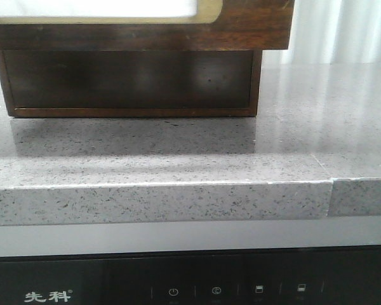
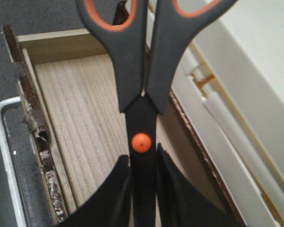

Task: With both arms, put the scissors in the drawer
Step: 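Lift the scissors with the right gripper and carry them over the drawer, then lower the scissors into the drawer and open the right gripper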

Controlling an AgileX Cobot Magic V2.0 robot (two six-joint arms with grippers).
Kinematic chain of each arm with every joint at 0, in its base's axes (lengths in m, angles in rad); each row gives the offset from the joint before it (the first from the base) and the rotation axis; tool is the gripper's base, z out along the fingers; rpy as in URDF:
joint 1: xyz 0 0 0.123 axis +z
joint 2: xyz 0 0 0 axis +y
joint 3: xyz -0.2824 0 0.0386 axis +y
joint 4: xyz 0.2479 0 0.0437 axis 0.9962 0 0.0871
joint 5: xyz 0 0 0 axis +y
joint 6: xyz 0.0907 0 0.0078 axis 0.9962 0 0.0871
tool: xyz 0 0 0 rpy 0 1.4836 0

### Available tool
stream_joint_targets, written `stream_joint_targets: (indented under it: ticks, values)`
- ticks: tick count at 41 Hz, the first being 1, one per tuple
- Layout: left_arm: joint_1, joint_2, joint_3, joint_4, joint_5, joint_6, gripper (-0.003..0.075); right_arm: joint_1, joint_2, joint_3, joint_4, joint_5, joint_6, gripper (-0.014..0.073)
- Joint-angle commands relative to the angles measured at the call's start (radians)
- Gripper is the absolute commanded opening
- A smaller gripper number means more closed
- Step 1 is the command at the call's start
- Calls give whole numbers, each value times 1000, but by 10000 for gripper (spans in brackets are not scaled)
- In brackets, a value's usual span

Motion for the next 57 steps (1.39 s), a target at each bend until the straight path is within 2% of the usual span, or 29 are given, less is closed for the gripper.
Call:
stream_joint_targets:
  ticks: [1, 7, 21, 29, 32, 37, 40, 50, 57]
  values:
    - [-8, 8, -35, -4, -78, -9, 494, 28, 3, -29, 20, -41, -74, 15]
    - [-8, 8, -35, -4, -78, -9, 494, 31, 65, -29, 8, -17, -121, 15]
    - [-8, 8, -35, -4, -78, -9, 494, 31, 176, -29, -179, 26, -122, 15]
    - [-8, 8, -35, -4, -78, -9, 494, 31, 204, -29, -223, 35, -122, 20]
    - [-8, 8, -35, -4, -78, -9, 494, 31, 205, -29, -225, 38, -122, 58]
    - [-8, 8, -35, -4, -78, -9, 494, 31, 205, -29, -226, 41, -121, 213]
    - [-8, 8, -35, -4, -78, -9, 494, 31, 205, -29, -226, 42, -121, 276]
    - [-8, 8, -35, -4, -78, -9, 494, 31, 196, -29, -228, 46, -120, 288]
    - [-8, 8, -35, -4, -78, -9, 494, 29, 163, -29, -228, 46, -8, 288]
